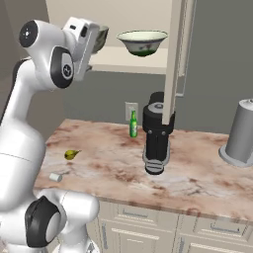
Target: Pick both bowls and place them on the counter. Then place the pear in one bowl and place the marshmallow in the other bowl.
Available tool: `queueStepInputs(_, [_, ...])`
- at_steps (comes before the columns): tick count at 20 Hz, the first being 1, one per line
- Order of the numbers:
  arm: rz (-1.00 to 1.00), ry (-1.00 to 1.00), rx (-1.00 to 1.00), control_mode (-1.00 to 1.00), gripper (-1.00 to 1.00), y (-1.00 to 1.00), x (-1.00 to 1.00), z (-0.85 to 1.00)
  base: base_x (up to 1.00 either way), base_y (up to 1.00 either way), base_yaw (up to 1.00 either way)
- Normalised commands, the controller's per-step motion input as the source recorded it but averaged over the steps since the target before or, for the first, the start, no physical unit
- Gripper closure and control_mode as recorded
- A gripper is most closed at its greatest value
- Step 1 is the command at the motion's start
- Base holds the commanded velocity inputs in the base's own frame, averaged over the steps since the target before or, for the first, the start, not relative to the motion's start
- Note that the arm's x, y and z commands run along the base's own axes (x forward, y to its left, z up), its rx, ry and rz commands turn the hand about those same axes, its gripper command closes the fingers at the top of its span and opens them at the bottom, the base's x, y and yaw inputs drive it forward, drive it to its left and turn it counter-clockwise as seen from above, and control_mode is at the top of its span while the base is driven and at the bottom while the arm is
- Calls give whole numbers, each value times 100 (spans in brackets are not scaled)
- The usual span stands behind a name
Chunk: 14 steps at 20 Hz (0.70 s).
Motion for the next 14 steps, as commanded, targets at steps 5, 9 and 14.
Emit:
queueStepInputs(5, [-10, 7, -6, -100, -100, -16, 24, 6, 0, 0, 0])
queueStepInputs(9, [-8, 20, 0, -100, -100, -11, 36, 11, 0, 0, 0])
queueStepInputs(14, [-2, 16, 0, -100, -100, -14, 38, 15, 0, 0, 0])
